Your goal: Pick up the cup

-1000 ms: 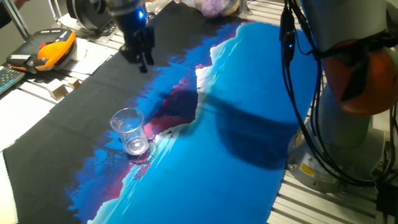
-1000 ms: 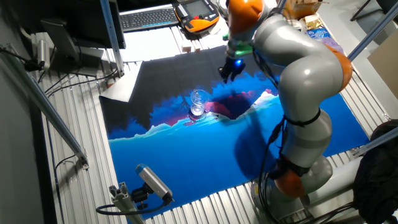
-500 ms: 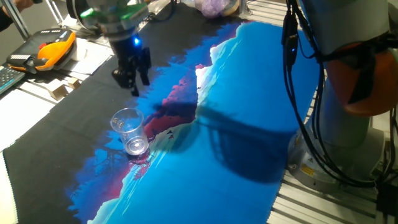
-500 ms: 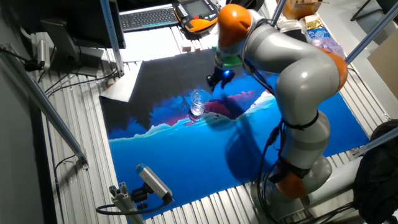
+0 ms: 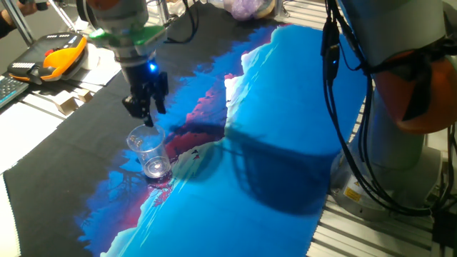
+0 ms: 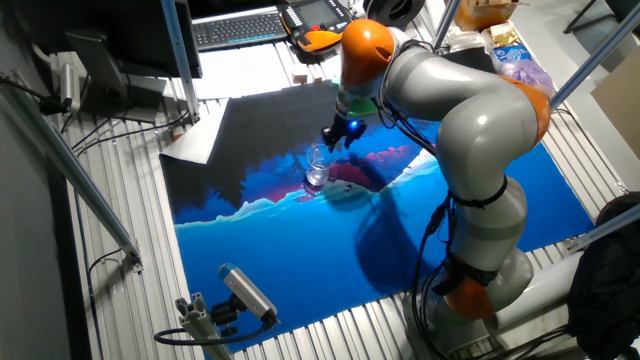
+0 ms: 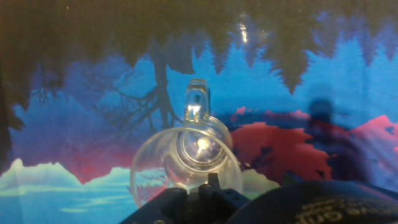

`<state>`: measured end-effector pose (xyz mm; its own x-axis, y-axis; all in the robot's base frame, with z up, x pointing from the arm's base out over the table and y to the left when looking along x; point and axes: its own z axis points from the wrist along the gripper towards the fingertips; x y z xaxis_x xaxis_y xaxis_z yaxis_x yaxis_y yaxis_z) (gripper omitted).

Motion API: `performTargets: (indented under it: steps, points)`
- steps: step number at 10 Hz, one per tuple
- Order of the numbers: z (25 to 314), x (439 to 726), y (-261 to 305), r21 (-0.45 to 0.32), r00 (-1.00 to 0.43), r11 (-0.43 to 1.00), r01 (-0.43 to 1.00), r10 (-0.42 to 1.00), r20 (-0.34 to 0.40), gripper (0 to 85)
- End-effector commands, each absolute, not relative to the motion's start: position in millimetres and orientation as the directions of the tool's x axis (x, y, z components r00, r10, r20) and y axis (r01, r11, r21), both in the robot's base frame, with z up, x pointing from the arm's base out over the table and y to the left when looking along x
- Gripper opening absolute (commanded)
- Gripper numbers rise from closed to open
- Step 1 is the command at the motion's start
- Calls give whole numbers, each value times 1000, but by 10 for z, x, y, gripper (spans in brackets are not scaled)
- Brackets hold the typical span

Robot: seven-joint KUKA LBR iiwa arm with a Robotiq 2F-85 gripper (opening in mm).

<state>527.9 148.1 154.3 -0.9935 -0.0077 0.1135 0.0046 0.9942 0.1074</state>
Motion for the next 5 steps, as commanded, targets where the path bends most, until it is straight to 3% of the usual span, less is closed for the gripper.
performTargets:
  steps: [1,5]
  points:
    - [1475,5268,1524,107,-995,994,11,0,102,510]
    - [1257,5227,1621,113,-997,994,1,-7,72,510]
